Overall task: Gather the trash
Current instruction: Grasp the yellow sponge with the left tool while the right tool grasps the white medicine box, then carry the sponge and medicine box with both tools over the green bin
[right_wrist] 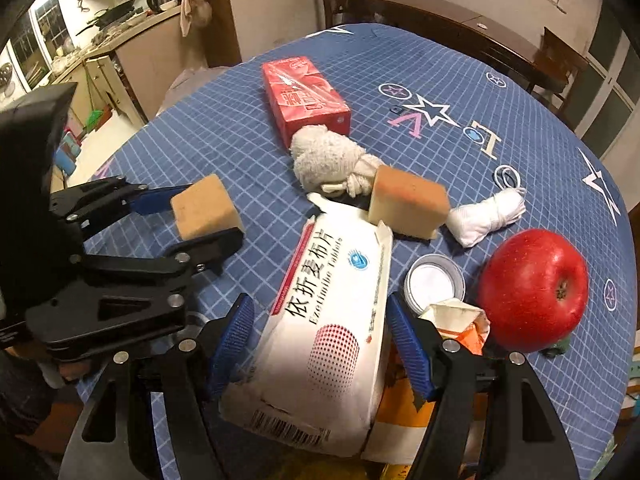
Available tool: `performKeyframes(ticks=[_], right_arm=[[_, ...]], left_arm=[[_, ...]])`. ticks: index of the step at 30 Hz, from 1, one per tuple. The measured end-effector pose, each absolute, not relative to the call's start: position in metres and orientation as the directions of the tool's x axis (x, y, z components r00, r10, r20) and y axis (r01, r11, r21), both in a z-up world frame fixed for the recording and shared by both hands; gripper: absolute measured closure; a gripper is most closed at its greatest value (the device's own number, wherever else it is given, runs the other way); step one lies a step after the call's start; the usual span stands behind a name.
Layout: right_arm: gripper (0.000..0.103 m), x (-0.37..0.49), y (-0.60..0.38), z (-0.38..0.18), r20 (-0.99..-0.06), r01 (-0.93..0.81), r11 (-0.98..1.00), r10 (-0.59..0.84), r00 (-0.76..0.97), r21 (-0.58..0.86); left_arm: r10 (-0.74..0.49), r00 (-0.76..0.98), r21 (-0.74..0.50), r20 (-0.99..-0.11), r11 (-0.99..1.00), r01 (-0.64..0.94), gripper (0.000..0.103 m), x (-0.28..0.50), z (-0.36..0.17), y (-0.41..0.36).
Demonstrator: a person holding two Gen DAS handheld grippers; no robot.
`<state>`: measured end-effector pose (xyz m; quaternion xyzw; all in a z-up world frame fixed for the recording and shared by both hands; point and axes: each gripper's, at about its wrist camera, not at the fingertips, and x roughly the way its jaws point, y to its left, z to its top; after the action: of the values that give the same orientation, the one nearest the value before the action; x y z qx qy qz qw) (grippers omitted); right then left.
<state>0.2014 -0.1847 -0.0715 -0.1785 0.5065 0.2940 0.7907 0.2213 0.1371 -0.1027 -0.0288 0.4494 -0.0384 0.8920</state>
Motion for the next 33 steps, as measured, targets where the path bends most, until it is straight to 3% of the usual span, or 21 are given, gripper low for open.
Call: performKeyframes(ticks=[3, 5, 14, 27, 33], right_arm=[[0.051, 0.2, -0.188, -0.069, -0.895, -0.636, 0.771, 0.297, 0.332, 0.019], [0.052, 0.195, -0.19, -0.066, -0.883, -0.632, 0.775, 0.306, 0.356, 0.013], [0.052, 0.153, -0.214, -0.026, -0.738, -0.576, 0.818, 0.382, 0.556, -0.01], [0.051, 0.06, -0.289, 0.021, -0.42, -0.31, 0.938, 0.222, 0.88, -0.154], [0.051, 0.029, -0.313, 0.028, -0.36, -0.256, 0.955, 0.188, 0.914, -0.15]], left_arm=[[-0.092, 0.599, -0.087, -0.796, 0.996, 0.037, 0.055, 0.218, -0.102, 0.139], [-0.103, 0.6, -0.102, -0.793, 0.994, 0.036, 0.059, 0.217, -0.102, 0.14], [-0.1, 0.678, -0.125, -0.729, 0.992, 0.012, 0.062, 0.2, -0.085, 0.142], [-0.064, 0.858, -0.06, -0.509, 0.997, 0.038, 0.062, 0.13, -0.019, 0.078], [-0.096, 0.888, -0.031, -0.45, 0.995, 0.092, 0.062, 0.116, -0.004, 0.041]])
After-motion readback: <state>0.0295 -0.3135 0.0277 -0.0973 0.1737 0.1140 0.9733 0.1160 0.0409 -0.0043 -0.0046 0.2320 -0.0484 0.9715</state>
